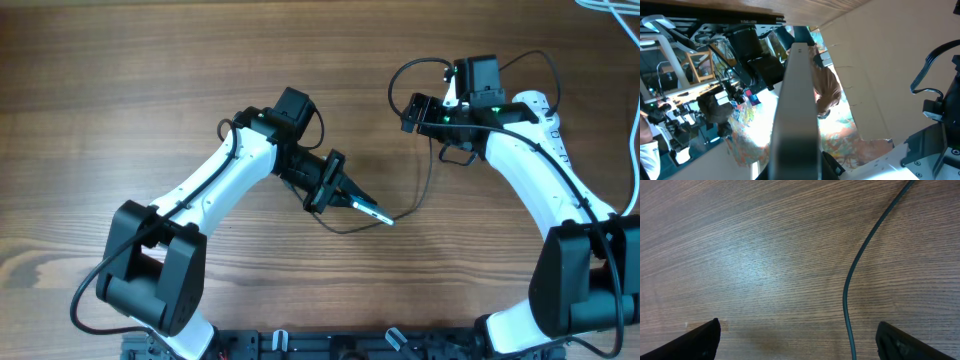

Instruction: Plug charger to phone and switch on socket

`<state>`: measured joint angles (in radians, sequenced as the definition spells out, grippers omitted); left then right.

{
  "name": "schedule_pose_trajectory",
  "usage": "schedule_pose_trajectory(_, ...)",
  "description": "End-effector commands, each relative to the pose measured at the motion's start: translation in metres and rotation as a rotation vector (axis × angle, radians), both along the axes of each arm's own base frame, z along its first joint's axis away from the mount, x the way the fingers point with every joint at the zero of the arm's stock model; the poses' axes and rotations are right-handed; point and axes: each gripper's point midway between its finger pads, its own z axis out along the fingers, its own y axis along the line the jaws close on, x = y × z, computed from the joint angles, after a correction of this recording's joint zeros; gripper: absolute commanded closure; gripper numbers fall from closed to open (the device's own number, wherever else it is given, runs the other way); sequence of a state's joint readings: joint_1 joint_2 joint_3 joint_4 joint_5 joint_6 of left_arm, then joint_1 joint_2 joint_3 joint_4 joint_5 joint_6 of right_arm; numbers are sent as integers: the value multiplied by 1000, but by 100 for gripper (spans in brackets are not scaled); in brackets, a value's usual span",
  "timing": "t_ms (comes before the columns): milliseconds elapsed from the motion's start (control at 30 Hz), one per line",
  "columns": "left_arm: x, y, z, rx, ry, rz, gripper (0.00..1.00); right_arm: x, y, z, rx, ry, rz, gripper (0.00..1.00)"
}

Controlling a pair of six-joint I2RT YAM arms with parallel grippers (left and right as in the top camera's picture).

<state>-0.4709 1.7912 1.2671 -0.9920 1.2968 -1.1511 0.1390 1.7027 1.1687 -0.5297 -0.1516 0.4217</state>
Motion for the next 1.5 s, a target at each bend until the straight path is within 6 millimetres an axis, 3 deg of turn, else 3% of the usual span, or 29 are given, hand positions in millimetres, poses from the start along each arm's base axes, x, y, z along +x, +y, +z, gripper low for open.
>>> schedule_pose_trajectory(0,-1,0,19,-54,2,3,96,2,-3,-5,-12,6,-15,0)
schedule_pose_trajectory(467,0,0,16,-40,-6,4,96,2,-3,-4,-12,5,-15,0)
schedule_pose_trajectory(667,15,21,-43,302,-180,27,96,2,-3,-4,-13,5,-15,0)
schedule_pose_trajectory(800,38,57,-85,612,-340,52,96,2,-3,-5,-12,6,-15,0)
schedule_pose_trajectory(900,49,76,-97,722,-452,23,96,2,-3,-4,-12,5,-15,0)
schedule_pose_trajectory(1067,64,77,-98,674,-641,-71,96,2,-3,-4,-12,6,-15,0)
schedule_pose_trajectory(1167,80,81,-97,650,-731,-77,96,14,-1,2,4,-46,-30,0)
schedule_pose_trajectory(1333,102,108,-89,571,-725,0,96,41,3,23,181,-121,-265,0)
schedule_pose_trajectory(1467,116,144,-84,525,-737,52,96,46,3,26,434,-35,-631,0)
